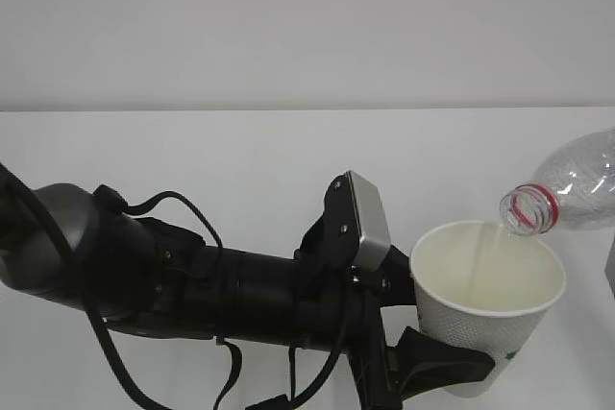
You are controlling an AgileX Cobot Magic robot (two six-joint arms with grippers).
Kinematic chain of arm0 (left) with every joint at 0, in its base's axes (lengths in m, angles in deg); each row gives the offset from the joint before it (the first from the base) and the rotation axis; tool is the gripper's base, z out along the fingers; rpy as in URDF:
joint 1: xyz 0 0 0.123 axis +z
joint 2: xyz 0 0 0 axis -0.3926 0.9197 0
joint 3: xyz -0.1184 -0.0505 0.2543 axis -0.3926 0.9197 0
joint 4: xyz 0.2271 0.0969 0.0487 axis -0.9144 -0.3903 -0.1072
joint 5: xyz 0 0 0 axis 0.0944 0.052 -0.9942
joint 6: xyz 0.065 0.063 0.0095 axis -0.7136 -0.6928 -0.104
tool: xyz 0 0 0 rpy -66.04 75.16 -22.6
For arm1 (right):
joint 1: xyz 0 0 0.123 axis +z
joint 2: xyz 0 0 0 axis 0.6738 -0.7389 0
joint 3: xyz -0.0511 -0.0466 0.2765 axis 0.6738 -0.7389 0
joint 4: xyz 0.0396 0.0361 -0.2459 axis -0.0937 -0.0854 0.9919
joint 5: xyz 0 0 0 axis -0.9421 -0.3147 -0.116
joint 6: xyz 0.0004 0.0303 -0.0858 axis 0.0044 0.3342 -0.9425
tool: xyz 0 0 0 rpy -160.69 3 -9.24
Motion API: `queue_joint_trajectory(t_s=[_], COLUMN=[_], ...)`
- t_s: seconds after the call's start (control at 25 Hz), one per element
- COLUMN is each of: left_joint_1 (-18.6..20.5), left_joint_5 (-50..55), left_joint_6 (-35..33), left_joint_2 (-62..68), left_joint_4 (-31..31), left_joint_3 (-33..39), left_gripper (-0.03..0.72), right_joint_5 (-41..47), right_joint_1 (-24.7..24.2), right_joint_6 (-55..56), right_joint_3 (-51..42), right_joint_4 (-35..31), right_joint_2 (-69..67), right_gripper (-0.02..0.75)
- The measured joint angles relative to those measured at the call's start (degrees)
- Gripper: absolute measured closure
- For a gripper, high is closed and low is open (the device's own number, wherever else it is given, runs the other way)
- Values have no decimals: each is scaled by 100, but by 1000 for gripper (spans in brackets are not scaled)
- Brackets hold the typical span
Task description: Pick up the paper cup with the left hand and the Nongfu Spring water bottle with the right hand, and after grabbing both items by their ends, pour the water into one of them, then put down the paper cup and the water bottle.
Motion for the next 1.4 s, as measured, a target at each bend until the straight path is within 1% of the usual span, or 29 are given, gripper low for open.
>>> queue_joint_trajectory(t_s=[1.4], left_joint_1=[0], left_joint_5=[199], left_joint_6=[0], left_joint_2=[0], left_joint_4=[0], left_joint_3=[0], left_gripper=[176], right_joint_5=[-12], right_joint_1=[0], right_joint_6=[-87], right_joint_3=[0], right_joint_4=[-14], right_joint_2=[0], right_gripper=[253])
